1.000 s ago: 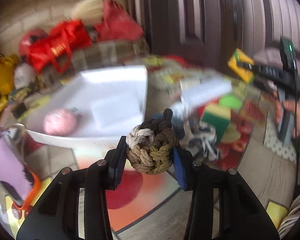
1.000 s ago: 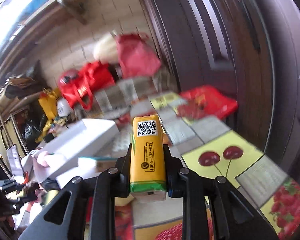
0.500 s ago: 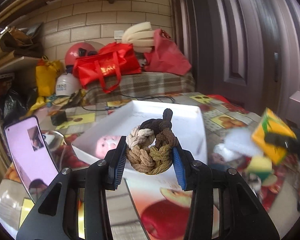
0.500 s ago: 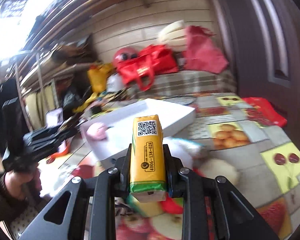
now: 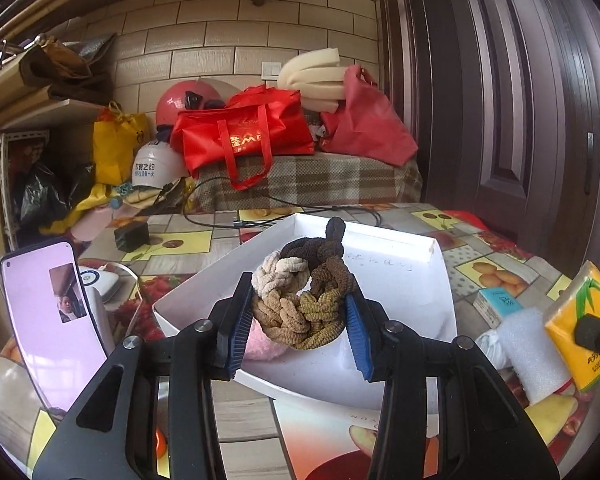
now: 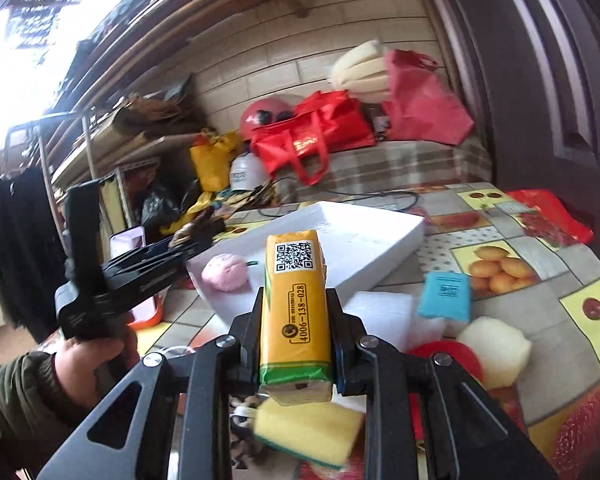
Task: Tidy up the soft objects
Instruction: 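Carry the rope knot and juice box into the white box and release both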
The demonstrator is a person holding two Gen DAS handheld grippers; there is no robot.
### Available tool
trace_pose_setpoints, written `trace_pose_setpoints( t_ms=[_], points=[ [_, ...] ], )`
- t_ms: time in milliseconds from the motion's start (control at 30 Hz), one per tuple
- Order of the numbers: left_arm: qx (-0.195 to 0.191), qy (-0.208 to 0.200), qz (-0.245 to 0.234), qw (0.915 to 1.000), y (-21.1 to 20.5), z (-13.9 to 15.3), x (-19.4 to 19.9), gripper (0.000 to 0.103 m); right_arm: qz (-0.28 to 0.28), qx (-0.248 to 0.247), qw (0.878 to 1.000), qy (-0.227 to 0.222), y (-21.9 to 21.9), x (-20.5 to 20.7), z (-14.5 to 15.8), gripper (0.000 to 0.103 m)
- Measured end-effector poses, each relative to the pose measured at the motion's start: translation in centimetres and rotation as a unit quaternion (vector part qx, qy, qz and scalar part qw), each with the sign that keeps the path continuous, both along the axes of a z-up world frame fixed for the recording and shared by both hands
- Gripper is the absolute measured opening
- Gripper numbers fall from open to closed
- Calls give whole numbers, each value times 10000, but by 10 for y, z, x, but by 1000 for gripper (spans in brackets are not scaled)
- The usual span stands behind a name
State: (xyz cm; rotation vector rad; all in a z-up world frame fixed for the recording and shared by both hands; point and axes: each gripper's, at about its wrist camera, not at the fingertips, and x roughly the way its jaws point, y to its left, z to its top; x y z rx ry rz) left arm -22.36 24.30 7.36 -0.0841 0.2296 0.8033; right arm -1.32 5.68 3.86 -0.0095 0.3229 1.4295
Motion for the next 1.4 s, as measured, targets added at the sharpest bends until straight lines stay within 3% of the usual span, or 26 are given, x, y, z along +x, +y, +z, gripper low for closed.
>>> trace_pose_setpoints(
  t_ms=[167,267,433,667,800,967,1167,1400],
  points=[
    [-132,-156,128,9997,5,0,-6,42,558,-303,9965,-542,19,-40,-1,24],
    [-257,-229,205,9992,10,0,-9,42,740,-453,9943,-613,41,-53,-2,24],
    [-283,-196,239,9991,10,-1,-8,42,630,-881,9934,-383,89,-50,-5,24],
    [-613,-297,295,9972,22,-3,-12,42,347,-1271,9911,-197,118,-44,-7,24],
    [-763,-366,336,9958,27,-4,-14,42,105,-1499,9885,136,135,-32,-8,24],
    [-725,-307,361,9962,26,-4,-12,42,-499,-1244,9908,196,139,-14,-5,24],
    [-808,-261,364,9957,35,-4,2,42,-446,-1259,9902,399,146,-9,-9,24],
    [-1616,-132,251,9865,75,-13,33,42,-458,-1149,9911,498,148,-9,-7,29]
  ],
)
